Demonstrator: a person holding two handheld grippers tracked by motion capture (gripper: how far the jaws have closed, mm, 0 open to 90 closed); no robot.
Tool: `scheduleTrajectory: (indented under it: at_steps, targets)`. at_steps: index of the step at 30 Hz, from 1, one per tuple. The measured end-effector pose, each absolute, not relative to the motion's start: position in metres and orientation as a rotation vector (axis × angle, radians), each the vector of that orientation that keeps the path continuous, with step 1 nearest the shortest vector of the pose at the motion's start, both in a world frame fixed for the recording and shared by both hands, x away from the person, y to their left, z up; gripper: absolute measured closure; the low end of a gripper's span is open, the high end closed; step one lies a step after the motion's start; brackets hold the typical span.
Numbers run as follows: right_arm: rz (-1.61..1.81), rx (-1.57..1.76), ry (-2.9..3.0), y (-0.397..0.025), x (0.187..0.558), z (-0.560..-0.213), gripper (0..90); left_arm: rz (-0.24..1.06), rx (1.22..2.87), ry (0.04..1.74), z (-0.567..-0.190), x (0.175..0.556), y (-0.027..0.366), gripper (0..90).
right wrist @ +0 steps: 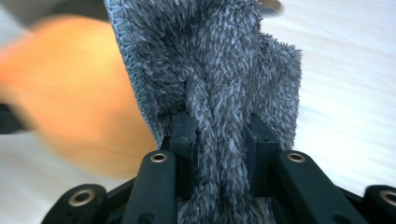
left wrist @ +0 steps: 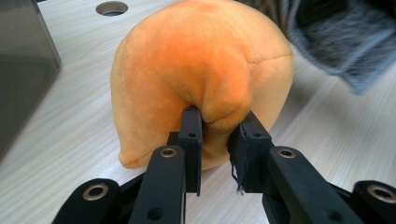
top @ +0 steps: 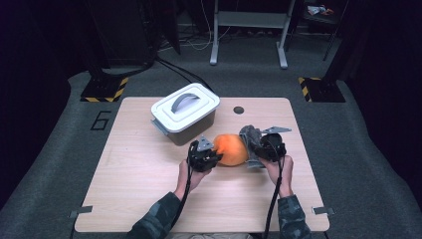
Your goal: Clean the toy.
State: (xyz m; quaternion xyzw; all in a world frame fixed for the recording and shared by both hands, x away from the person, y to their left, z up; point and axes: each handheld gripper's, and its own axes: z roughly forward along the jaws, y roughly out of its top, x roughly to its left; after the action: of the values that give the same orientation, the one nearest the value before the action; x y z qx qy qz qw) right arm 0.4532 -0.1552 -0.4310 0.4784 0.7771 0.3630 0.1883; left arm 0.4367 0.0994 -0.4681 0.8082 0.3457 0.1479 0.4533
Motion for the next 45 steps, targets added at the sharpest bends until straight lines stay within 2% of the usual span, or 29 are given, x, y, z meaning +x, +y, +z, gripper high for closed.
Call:
scheduleTrajectory:
  at_steps: [4,7,10,15,18,20,24,29,36,45]
  targets:
    - [1.013,1.309,2.240,-0.143,0.454,-0.430,69.1,0.359,1.995,0.851,-0.468,0.437,0.100,72.3]
    - [1.009,1.339,2.233,-0.141,0.460,-0.439,69.3,0.361,2.007,0.827,-0.469,0.436,0.100,62.3]
    - [1.025,1.373,2.217,-0.143,0.462,-0.440,69.2,0.372,2.013,0.830,-0.469,0.436,0.099,56.2]
    - [1.012,1.354,2.222,-0.143,0.463,-0.440,69.1,0.466,2.041,0.819,-0.472,0.434,0.094,47.1]
    - [1.023,1.366,2.214,-0.141,0.463,-0.439,69.2,0.509,2.067,0.808,-0.473,0.435,0.091,45.0]
    - [1.020,1.353,2.223,-0.142,0.464,-0.440,69.2,0.547,2.091,0.788,-0.475,0.435,0.088,47.9]
    - [1.026,1.364,2.207,-0.141,0.464,-0.440,69.2,0.520,2.070,0.803,-0.479,0.439,0.087,63.4]
    - [1.047,1.333,2.207,-0.146,0.462,-0.439,68.9,0.492,2.049,0.820,-0.478,0.439,0.090,74.6]
    - [1.173,1.330,2.188,-0.151,0.452,-0.426,69.2,0.424,2.010,0.843,-0.470,0.438,0.093,79.6]
    - [1.244,1.233,2.238,-0.129,0.449,-0.414,69.1,0.358,1.984,0.852,-0.458,0.433,0.093,80.3]
